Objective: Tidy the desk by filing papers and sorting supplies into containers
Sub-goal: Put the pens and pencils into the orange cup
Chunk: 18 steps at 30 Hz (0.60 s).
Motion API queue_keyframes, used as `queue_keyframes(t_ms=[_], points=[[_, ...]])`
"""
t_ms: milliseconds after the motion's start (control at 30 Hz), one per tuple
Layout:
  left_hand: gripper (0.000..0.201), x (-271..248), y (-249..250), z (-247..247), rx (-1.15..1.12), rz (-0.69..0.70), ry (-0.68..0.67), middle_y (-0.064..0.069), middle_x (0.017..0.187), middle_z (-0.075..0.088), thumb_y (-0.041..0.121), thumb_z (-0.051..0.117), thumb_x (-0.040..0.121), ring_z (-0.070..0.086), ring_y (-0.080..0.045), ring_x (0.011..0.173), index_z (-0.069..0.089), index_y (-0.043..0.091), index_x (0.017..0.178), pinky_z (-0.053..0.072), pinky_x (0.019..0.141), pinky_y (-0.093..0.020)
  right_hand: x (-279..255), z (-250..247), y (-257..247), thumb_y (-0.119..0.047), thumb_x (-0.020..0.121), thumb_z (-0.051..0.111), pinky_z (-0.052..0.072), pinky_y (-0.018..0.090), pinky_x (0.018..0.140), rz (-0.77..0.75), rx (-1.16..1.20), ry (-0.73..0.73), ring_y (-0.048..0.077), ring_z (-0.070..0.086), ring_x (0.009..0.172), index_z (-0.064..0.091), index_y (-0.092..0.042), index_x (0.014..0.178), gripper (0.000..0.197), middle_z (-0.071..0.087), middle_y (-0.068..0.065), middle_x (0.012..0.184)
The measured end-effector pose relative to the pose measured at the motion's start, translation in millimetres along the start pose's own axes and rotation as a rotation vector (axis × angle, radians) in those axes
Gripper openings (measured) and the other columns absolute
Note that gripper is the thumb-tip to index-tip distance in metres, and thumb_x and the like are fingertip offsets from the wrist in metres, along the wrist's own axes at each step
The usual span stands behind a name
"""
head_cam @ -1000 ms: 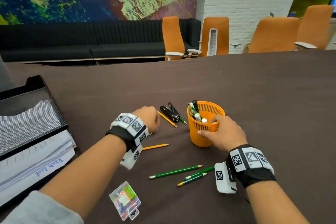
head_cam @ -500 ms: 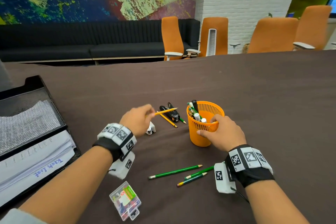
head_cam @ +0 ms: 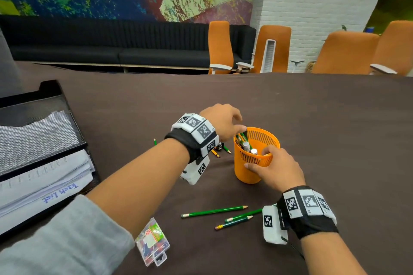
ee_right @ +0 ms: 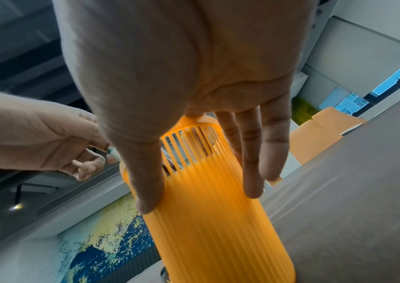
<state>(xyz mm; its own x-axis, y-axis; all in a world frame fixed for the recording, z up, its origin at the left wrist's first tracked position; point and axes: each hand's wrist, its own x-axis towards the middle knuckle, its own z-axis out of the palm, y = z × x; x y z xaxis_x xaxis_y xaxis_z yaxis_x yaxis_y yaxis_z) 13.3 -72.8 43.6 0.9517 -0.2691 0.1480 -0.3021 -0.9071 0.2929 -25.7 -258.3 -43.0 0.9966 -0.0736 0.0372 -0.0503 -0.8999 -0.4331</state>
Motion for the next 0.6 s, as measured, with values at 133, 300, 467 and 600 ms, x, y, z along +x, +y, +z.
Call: queue_keyframes(t_ms=[133,300,467,600], points=[[0.030,-5.8,-26.5,-3.7,-0.086,-0.120,0.135,0.010,0.096,0.061,0.050,0.044,0.097,0.060,-0.016,0.092,0.063,0.031,0.112,0.052,0.085,-0.035,0.2,0.0,0.3,-0.067,0.073,0.070,0.042,0.034,0.076,-0.005,0.006,0.009,0.027,0.058,0.104,0.054,-0.030,0.108,0.053,0.055,0.000,0.116],[0.014,-23.7,-113.0,0.4,-0.097,-0.518,0.244,-0.004,0.095,0.071,0.028,0.055,0.091,0.062,-0.026,0.083,0.068,0.024,0.088,0.048,0.074,-0.031,1.7,3.0,2.0,-0.067,0.070,0.071,0.046,0.036,0.081,0.003,0.019,0.016,0.028,0.059,0.106,0.055,-0.030,0.112,0.058,0.056,0.001,0.119],[0.024,-47.2,-179.5,40.0,0.023,-0.852,-0.050,-0.013,0.097,0.072,0.028,0.070,0.080,0.068,-0.032,0.085,0.071,0.009,0.095,0.055,0.077,-0.031,1.6,4.6,2.5,-0.067,0.070,0.071,0.049,0.038,0.082,0.005,0.029,0.011,0.026,0.060,0.105,0.055,-0.030,0.113,0.059,0.056,0.000,0.120],[0.047,-43.7,-198.5,75.1,-0.012,-0.912,-0.167,-0.006,0.087,0.072,0.052,0.081,0.065,0.072,-0.026,0.076,0.066,0.013,0.088,0.060,0.074,-0.033,1.1,4.0,2.5,-0.067,0.071,0.070,0.048,0.036,0.080,0.004,0.022,0.017,0.026,0.060,0.103,0.054,-0.030,0.111,0.057,0.056,0.000,0.118]])
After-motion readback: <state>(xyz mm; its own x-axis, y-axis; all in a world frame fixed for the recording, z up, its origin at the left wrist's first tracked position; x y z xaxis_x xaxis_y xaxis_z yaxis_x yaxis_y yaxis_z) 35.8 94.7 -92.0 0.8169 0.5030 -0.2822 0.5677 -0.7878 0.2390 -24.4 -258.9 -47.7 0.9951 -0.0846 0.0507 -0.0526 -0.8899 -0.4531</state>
